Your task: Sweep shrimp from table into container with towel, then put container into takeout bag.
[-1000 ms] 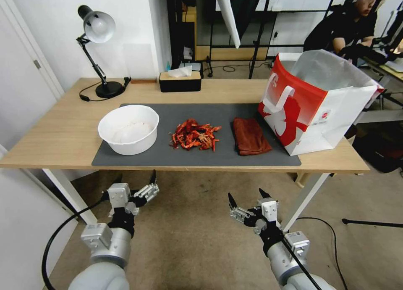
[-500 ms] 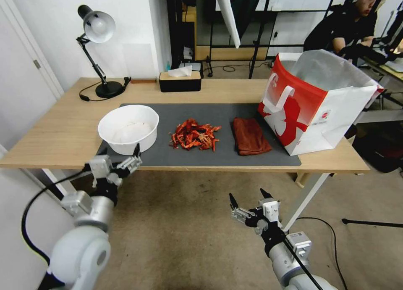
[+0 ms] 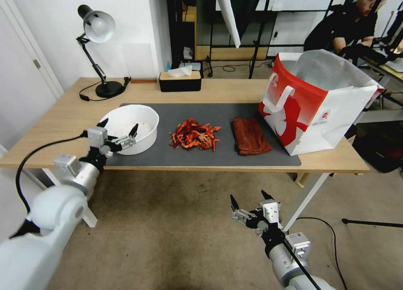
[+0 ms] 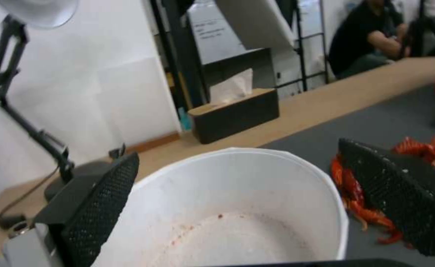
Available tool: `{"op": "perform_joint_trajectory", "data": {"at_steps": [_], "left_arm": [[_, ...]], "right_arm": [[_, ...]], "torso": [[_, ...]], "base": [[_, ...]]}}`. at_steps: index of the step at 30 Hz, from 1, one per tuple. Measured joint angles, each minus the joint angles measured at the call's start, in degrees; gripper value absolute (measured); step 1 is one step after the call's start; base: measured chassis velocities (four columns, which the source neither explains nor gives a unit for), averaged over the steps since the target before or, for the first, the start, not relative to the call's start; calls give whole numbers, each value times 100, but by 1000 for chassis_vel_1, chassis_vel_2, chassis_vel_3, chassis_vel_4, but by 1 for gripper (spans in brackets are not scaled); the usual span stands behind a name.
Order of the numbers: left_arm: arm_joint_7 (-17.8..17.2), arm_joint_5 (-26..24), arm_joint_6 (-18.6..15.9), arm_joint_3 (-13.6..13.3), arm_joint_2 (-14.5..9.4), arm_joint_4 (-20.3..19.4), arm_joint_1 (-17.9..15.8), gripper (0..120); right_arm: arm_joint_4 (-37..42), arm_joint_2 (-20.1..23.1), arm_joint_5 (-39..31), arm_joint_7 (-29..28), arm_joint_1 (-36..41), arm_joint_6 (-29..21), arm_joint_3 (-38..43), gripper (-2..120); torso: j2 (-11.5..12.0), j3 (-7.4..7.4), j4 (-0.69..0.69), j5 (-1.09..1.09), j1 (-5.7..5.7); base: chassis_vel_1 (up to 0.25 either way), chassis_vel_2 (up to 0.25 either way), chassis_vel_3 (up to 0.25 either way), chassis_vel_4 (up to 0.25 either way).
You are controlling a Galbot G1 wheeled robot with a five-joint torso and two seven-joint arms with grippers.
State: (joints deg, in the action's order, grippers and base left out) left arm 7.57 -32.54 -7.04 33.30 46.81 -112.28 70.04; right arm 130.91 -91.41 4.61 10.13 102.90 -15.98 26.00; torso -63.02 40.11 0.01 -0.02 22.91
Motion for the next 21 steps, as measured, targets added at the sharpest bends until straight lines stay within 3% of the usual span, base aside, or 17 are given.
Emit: {"op": "perform_joint_trajectory", "data": {"at_steps": [1,5,6,9,10,13,14,15,16,18,21], "left_arm": [[0,0,0,0,0,0,0,100],[1017,129,67,-59,-569,381,-466,100],[1017,129,67,-59,-569,381,-466,100],[2111,249,176,-107,-1004,706,-922,100],[2111,249,176,-107,-1004,706,-922,100],[3255,537,391,-204,-1326,976,-1246,100],[3255,537,391,-204,-1326,976,-1246,100],[3664,644,488,-267,-1410,1074,-1328,100],[3664,644,488,-267,-1410,1074,-1328,100],[4570,1020,706,-556,-1540,1381,-1537,100],[4725,1302,766,-730,-1543,1492,-1684,100]], "right_arm": [[0,0,0,0,0,0,0,100],[-43,-1,2,-1,-3,10,17,100],[-43,-1,2,-1,-3,10,17,100],[-71,-4,2,-3,-10,16,26,100],[-71,-4,2,-3,-10,16,26,100],[-92,-9,12,-5,-19,31,26,100],[-92,-9,12,-5,-19,31,26,100],[-115,-12,13,-3,-20,80,25,100],[-115,-12,13,-3,-20,80,25,100],[-176,-23,40,15,-3,163,7,100],[-176,-22,52,17,20,177,-4,100]], "torso": [[0,0,0,0,0],[0,0,-1,0,0],[0,0,-1,0,0],[0,0,-2,1,0],[0,0,-2,1,0],[0,0,-1,2,0],[0,0,-1,2,0],[0,-1,-1,2,0],[0,-1,-1,2,0],[0,0,-1,1,0],[0,0,-1,1,0]], "base": [[0,0,0,0],[0,0,0,0],[0,0,0,0],[0,0,0,0],[0,0,0,0],[0,0,0,0],[0,0,0,0],[0,0,0,0],[0,0,0,0],[0,0,0,0],[0,0,0,0]]}}
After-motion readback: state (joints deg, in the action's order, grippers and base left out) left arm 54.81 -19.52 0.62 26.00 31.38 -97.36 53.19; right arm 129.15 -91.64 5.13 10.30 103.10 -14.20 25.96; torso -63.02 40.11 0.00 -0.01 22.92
